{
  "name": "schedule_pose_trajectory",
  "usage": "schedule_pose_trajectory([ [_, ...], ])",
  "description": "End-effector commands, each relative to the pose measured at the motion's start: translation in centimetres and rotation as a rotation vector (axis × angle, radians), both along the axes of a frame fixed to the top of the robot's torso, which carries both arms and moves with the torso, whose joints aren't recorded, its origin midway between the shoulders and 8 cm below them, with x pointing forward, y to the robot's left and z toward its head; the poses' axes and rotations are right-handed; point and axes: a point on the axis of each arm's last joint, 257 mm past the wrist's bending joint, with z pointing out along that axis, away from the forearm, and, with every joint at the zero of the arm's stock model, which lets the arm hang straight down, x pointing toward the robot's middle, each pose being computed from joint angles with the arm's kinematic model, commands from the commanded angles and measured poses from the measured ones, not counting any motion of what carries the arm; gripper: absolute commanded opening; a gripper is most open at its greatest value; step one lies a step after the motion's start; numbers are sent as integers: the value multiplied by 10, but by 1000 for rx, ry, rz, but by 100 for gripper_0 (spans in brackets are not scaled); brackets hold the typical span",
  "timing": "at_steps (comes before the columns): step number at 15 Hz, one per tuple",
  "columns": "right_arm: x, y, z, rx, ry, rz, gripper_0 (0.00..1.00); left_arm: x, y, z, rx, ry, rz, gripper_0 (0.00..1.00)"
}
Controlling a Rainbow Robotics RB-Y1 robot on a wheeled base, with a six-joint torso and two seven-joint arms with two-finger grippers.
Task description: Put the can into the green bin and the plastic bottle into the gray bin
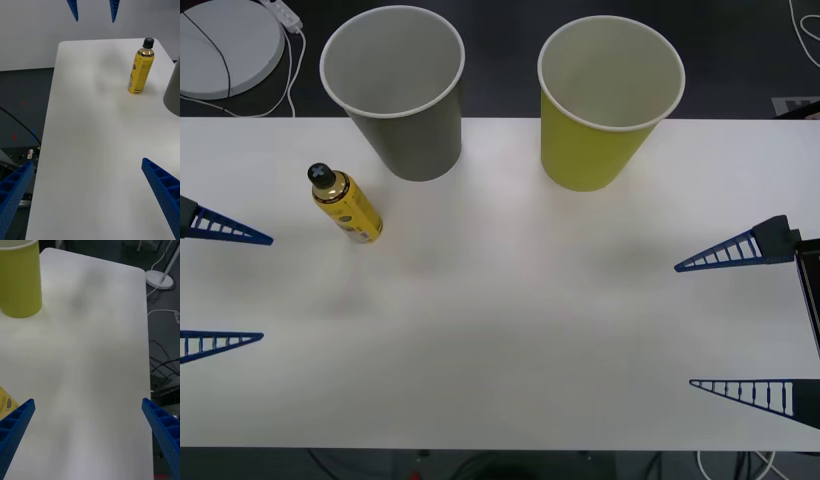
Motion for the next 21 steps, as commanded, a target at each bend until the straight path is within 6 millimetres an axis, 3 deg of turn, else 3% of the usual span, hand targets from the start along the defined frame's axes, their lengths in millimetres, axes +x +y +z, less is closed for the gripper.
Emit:
schedule_pose_trajectory([
  [1,0,0,0,0,0,0,100,25,3,-7,-42,-11,96,100],
  [9,0,0,0,0,0,0,100,59,38,-21,-113,-58,368,100],
  [16,0,0,0,0,0,0,100,67,65,-29,-134,-115,493,100],
  [21,0,0,0,0,0,0,100,61,71,-41,-118,-139,506,100],
])
